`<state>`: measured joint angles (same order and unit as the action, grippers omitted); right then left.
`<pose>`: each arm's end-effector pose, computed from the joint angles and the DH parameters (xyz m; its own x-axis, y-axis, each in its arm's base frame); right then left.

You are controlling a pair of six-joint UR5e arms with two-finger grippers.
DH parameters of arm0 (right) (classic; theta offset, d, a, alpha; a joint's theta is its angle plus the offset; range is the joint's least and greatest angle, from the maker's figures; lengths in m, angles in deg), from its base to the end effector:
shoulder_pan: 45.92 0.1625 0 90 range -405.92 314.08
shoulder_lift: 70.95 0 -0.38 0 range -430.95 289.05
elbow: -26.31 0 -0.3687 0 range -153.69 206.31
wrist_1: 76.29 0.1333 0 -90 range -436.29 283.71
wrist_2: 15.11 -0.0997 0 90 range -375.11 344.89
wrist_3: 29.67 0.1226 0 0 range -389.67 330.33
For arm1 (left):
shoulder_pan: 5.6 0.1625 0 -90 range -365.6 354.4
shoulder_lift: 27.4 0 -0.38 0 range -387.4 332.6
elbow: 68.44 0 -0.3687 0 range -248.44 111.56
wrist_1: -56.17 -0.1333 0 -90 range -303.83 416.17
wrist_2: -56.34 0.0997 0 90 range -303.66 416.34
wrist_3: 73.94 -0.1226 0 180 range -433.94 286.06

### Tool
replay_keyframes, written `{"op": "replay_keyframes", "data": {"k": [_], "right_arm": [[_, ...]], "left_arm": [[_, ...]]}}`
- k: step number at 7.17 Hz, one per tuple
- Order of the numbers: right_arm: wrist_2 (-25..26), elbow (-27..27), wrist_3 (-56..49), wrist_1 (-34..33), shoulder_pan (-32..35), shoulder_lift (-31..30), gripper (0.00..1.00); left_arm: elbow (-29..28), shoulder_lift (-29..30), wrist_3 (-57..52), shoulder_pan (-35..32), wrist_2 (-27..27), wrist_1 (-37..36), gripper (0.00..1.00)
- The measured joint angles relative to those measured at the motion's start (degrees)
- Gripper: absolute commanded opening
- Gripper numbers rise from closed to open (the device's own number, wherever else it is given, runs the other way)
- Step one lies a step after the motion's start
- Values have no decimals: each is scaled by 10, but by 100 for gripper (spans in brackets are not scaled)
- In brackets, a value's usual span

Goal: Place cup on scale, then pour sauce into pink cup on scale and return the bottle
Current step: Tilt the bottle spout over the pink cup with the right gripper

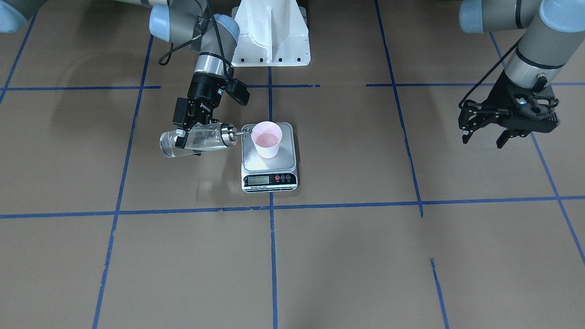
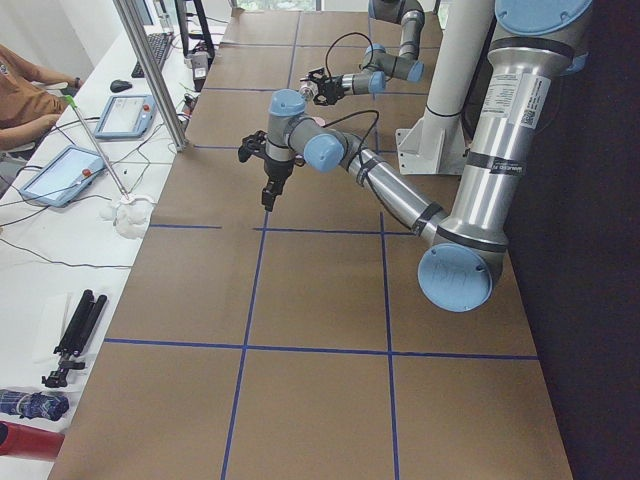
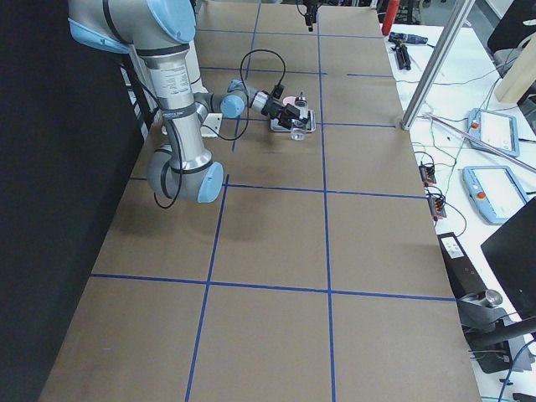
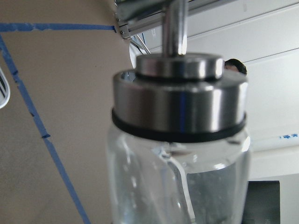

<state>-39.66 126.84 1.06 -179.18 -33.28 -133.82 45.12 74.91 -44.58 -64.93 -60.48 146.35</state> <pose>-0.5095 -0.3652 0.2799 0.8505 -0.1753 -0.4958 0.5251 0.3353 0.7822 0.2006 -0.4912 0.3475 0.7532 0.2548 -0.6065 -0.0495 0.9413 0.3340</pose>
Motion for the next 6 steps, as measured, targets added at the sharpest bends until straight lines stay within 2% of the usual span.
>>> {"op": "replay_keyframes", "data": {"k": [6], "right_arm": [[95, -13, -143, -18, -2, -1, 0]], "left_arm": [[2, -1, 1, 0, -2, 0, 75]]}}
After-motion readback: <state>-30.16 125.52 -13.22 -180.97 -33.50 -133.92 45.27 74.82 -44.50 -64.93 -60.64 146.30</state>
